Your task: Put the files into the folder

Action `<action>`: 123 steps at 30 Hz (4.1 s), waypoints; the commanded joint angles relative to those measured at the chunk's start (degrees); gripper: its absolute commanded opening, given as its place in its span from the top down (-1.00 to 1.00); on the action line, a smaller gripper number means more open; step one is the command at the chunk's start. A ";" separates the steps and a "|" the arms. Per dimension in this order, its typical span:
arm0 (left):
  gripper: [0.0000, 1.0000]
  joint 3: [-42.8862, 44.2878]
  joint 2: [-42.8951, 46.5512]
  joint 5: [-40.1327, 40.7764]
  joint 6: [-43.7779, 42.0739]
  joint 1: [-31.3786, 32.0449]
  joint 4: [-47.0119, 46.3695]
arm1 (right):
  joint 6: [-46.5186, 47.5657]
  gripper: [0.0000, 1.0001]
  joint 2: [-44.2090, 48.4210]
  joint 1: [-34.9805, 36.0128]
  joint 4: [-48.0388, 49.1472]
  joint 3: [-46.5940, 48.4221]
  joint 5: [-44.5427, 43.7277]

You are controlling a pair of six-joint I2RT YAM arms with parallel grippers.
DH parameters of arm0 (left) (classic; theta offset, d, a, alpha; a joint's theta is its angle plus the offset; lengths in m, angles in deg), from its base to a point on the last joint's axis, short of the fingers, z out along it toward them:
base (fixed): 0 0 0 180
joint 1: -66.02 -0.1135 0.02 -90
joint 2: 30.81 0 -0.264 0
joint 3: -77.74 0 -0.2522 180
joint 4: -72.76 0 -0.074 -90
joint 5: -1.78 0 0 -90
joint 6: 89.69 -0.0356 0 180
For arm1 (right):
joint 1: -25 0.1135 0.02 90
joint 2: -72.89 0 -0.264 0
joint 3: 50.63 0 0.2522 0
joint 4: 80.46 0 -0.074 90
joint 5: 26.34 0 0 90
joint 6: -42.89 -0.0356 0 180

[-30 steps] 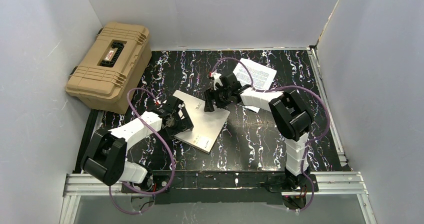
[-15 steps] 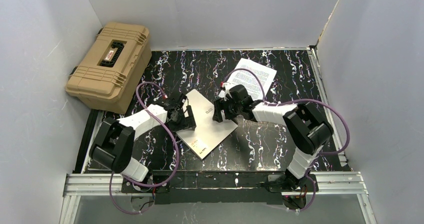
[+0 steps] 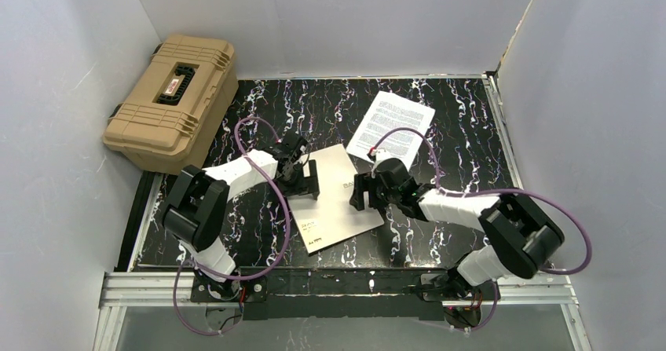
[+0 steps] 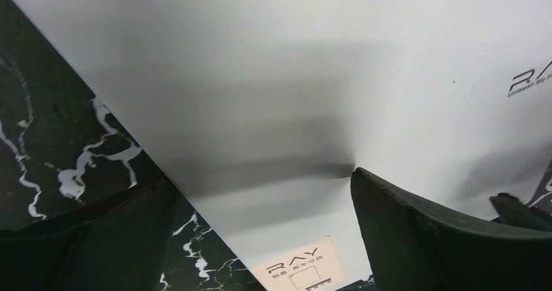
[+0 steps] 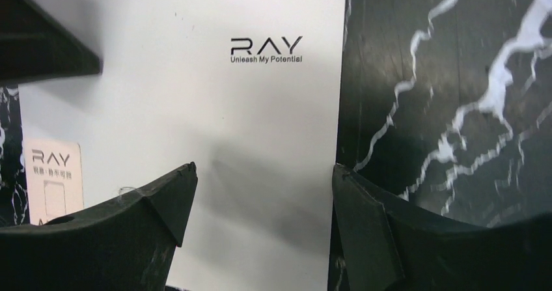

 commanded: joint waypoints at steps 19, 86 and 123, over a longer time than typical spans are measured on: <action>-0.96 17.05 -10.02 -3.96 -3.68 3.69 2.44 | -11.08 -0.76 15.41 1.91 -18.26 -7.56 -5.54; -0.96 -21.07 14.35 -28.91 11.32 3.69 -24.16 | -30.14 -0.90 37.88 1.95 -7.60 -11.89 7.57; -0.96 -26.24 28.42 -32.29 14.46 3.64 -37.16 | -43.58 -0.81 44.41 1.91 17.92 -22.00 10.55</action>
